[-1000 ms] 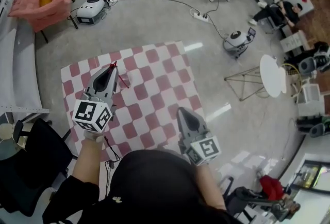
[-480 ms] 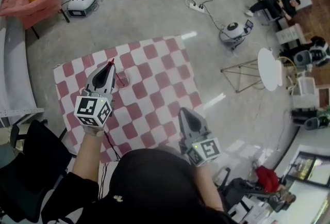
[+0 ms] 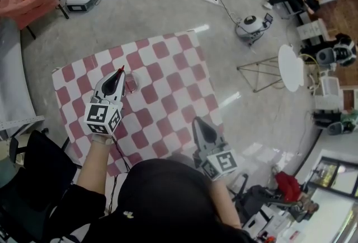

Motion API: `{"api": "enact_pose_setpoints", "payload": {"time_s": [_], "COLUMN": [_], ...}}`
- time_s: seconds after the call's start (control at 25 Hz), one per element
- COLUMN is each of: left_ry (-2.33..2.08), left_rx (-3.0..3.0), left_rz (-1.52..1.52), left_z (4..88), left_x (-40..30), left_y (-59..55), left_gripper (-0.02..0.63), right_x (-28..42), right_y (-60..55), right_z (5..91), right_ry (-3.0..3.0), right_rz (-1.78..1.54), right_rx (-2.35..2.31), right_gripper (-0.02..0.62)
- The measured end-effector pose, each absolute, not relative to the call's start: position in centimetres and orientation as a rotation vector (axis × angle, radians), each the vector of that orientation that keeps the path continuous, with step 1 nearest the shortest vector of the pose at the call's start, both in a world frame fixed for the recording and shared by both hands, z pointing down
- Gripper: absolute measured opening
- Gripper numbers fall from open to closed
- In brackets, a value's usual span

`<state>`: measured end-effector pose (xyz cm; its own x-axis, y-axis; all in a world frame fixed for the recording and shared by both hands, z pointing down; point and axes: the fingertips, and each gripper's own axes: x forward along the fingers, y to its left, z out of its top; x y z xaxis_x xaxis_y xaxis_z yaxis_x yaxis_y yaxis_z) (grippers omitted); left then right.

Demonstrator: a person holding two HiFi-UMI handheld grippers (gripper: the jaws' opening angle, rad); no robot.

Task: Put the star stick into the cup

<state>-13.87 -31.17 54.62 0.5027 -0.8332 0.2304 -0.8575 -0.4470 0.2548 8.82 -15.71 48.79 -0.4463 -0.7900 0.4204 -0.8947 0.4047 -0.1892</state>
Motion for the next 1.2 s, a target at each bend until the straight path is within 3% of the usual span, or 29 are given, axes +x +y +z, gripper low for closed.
{"api": "enact_pose_setpoints", "payload": {"time_s": [0.84,1.2], "left_ry": [-1.392,-1.321], "left_rx": [2.340,2.327], "left_rz": [0.251,0.336], "left_z": [60.3,61.9], "left_x": [-14.4,-13.4], "left_y": [-32.1,-31.5], "left_gripper": [0.058,0.160], "right_x": [9.4,9.5], "right_y": [-15.0,-14.4], "right_z": [49.2,48.9], "right_ry": [-2.379,-2.388], "right_rz": [0.562,0.579], "right_rx": [1.493,1.495], "right_gripper": [0.020,0.020]}}
